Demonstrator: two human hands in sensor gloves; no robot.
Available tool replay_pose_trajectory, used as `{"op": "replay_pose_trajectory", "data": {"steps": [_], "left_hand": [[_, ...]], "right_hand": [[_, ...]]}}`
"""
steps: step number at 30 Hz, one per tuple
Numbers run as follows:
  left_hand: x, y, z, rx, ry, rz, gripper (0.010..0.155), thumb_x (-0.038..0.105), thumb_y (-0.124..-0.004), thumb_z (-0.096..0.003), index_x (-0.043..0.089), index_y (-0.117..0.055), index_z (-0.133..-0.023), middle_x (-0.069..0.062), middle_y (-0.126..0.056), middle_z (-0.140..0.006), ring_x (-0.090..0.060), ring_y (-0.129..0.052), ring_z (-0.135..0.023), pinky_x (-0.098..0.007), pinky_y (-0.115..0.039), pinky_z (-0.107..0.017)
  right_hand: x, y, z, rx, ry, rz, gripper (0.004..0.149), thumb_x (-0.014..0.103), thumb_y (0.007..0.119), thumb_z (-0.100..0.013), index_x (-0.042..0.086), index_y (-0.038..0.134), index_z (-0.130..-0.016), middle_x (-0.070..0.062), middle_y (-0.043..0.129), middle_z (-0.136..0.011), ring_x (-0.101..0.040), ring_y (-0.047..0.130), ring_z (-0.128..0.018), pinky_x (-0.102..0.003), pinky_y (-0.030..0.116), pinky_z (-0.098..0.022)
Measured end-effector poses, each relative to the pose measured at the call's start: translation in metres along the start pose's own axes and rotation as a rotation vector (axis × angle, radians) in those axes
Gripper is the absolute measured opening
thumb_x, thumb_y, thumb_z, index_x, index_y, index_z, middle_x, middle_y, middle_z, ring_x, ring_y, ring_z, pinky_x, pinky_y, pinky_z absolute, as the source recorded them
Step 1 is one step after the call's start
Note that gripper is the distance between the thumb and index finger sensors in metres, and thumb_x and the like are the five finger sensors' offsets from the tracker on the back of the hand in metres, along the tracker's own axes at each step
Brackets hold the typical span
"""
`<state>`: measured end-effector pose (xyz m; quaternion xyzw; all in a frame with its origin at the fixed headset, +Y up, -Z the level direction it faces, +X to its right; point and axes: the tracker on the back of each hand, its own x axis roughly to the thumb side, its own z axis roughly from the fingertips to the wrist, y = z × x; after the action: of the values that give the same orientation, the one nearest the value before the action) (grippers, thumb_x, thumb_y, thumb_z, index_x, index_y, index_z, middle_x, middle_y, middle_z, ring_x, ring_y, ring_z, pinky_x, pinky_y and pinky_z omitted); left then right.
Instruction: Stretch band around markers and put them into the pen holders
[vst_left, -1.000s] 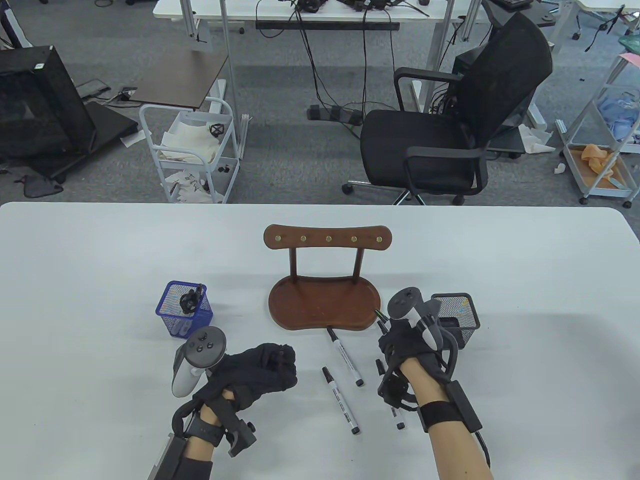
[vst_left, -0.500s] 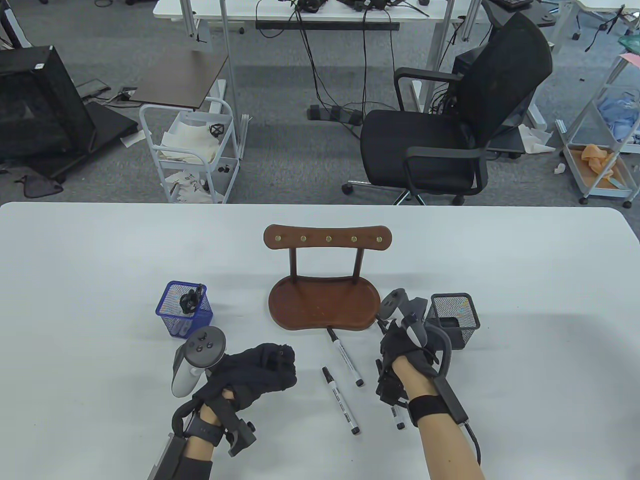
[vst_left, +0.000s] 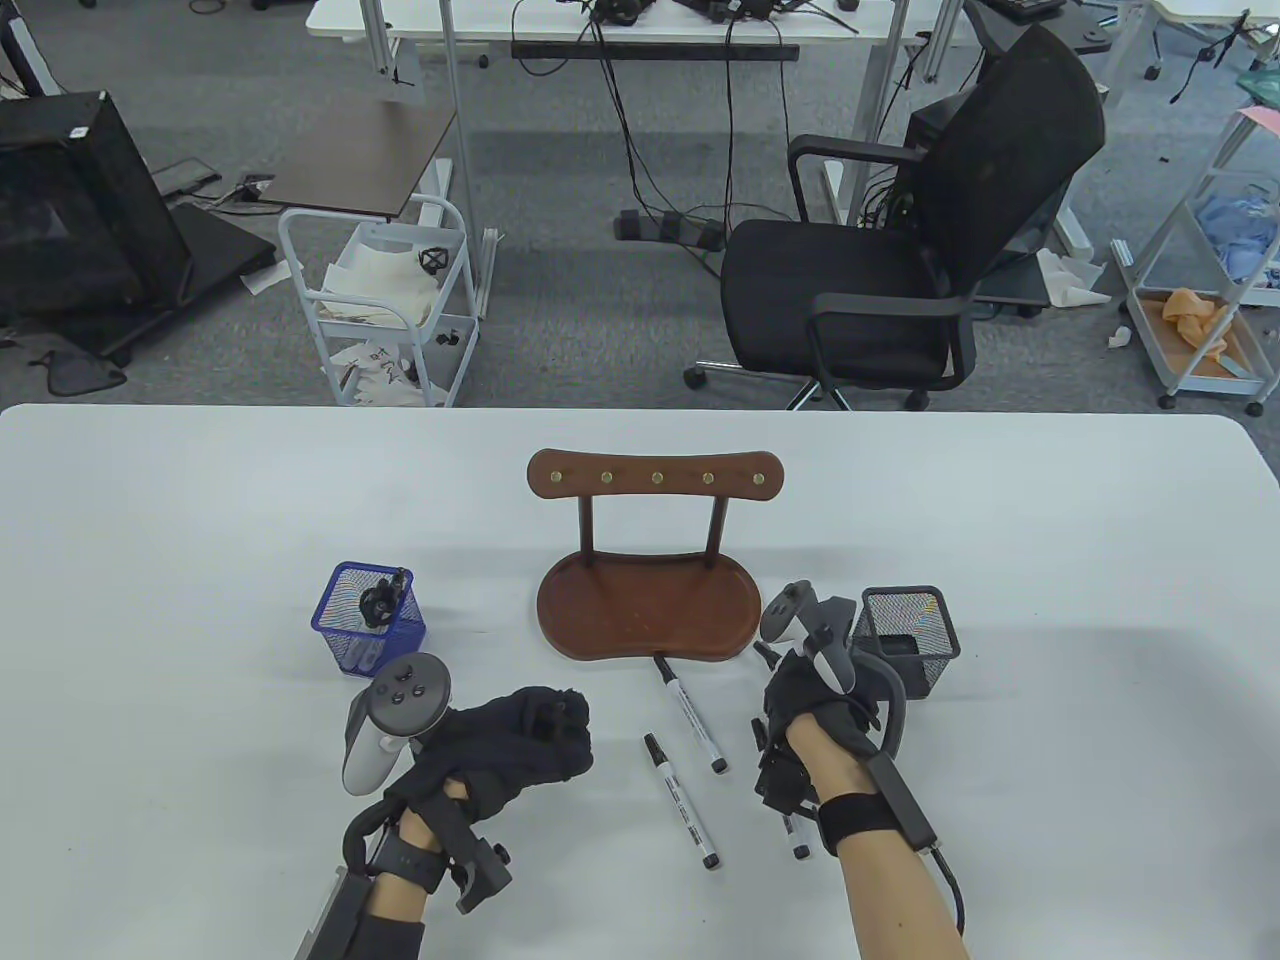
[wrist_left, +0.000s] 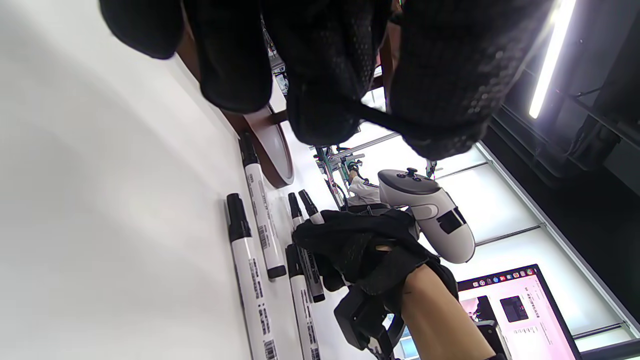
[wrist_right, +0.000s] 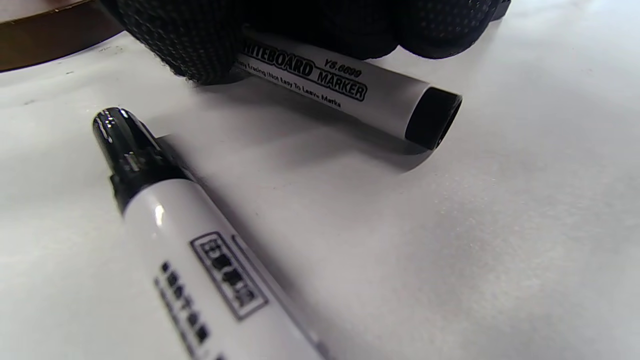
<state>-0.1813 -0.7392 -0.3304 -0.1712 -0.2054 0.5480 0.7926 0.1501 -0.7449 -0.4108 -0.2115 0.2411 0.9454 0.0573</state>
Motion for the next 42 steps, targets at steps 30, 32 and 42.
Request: {"op": "replay_pose_trajectory", "data": {"steps": [30, 32, 42], "left_hand": [[-0.001, 0.0, 0.0, 0.001, -0.002, 0.0, 0.067, 0.042, -0.096, -0.0482, 0.01, -0.071, -0.102, -0.004, -0.097, -0.088, -0.038, -0.082, -0.093, -0.069, -0.058, -0.073], [-0.001, 0.0, 0.0, 0.001, -0.001, 0.0, 0.067, 0.042, -0.096, -0.0481, 0.009, -0.071, -0.102, -0.004, -0.097, -0.088, -0.039, -0.082, -0.093, -0.069, -0.058, -0.073], [-0.001, -0.001, 0.0, -0.001, 0.004, -0.001, 0.068, 0.042, -0.096, -0.0483, 0.01, -0.071, -0.102, -0.004, -0.096, -0.088, -0.039, -0.081, -0.094, -0.069, -0.057, -0.073]], "right_hand": [[-0.03, -0.013, 0.041, 0.21, -0.274, -0.223, 0.04, 0.035, 0.071, -0.055, 0.019, 0.06, -0.09, -0.012, 0.083, -0.095, -0.037, 0.093, -0.077, -0.055, 0.082, -0.059], [-0.032, -0.011, 0.041, 0.211, -0.274, -0.231, 0.04, 0.035, 0.071, -0.055, 0.019, 0.06, -0.09, -0.011, 0.085, -0.093, -0.036, 0.095, -0.075, -0.055, 0.083, -0.058], [-0.044, 0.008, 0.043, 0.206, -0.271, -0.237, 0.043, 0.03, 0.068, -0.057, 0.023, 0.05, -0.095, -0.002, 0.079, -0.086, -0.028, 0.088, -0.07, -0.058, 0.074, -0.063]]}}
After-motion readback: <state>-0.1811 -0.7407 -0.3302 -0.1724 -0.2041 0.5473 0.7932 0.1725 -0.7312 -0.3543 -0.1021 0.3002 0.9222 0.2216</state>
